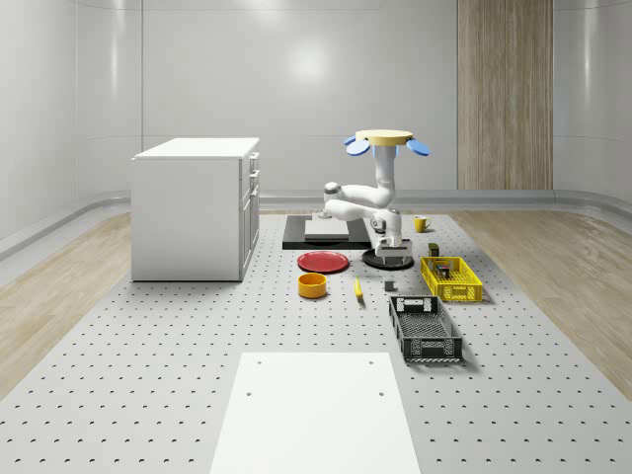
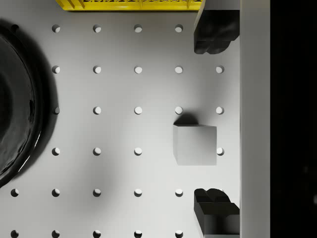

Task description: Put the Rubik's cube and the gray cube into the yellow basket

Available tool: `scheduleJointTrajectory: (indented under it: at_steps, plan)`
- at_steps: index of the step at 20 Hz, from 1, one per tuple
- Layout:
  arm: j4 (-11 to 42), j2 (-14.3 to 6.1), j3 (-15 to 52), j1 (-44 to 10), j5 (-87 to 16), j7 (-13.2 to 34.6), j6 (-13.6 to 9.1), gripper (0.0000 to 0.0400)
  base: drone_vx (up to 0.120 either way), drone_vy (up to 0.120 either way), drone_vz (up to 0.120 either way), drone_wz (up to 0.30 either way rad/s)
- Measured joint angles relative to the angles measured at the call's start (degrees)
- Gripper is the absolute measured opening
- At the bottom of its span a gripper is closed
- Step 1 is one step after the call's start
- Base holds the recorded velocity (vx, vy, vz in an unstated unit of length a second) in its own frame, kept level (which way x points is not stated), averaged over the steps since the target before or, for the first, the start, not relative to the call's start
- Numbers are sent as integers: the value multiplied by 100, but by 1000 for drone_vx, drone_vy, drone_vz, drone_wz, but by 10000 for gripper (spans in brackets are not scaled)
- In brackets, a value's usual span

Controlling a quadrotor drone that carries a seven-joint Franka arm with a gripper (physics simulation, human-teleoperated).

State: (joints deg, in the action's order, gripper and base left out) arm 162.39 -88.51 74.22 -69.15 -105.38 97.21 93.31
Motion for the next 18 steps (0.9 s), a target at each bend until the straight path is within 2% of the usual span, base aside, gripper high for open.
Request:
scheduleJointTrajectory:
  at_steps: [3, 12, 15, 18]
  plan:
    - [0, -1, 0, 0, 1, 0, 1, 400, 0, -93, -13, 0]
    - [0, -5, 1, -2, 2, 1, 5, 400, 0, 0, -120, 0]
    - [0, -6, 1, -2, 3, 1, 6, 400, 0, -67, 0, 0]
    - [0, -7, 1, -2, 3, 2, 7, 400, 0, 0, 0, 0]
